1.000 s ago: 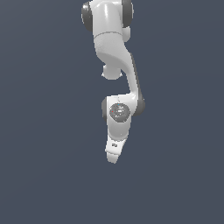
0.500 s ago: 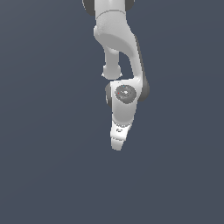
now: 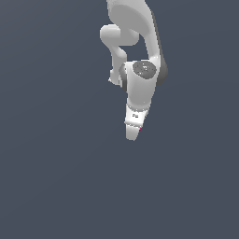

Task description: Pick up the object and move it to a goal position.

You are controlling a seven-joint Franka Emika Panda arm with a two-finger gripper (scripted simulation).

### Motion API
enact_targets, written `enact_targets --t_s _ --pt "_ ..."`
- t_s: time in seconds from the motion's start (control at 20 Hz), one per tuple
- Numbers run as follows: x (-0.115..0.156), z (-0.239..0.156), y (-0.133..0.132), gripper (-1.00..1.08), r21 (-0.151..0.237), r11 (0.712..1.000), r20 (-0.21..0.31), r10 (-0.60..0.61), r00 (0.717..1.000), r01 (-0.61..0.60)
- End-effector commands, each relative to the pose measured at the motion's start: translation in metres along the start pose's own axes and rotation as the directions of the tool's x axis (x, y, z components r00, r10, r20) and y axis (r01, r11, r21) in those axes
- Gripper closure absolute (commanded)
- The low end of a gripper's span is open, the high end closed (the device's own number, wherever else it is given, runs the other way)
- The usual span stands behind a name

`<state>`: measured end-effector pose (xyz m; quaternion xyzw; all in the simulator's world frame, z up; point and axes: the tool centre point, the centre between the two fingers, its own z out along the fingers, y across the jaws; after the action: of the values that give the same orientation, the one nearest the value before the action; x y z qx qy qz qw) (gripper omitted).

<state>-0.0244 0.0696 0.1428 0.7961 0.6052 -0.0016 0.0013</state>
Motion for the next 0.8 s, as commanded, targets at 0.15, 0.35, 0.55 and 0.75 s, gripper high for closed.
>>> enact_targets --t_s 0.15,0.35,0.55,0.75 --pt "0.006 -0.038 -0.033 1.08 -0.001 1.0 0.001 0.0 1.0 0.0" --pt "0.011 -0.066 -0.057 1.08 -0.001 1.0 0.0 0.0 1.0 0.0" --pt "0.015 -0.09 -0.076 1.08 0.0 1.0 -0.001 0.0 1.0 0.0" --pt "0.018 -0.108 -0.09 1.08 0.0 1.0 -0.002 0.0 1.0 0.0"
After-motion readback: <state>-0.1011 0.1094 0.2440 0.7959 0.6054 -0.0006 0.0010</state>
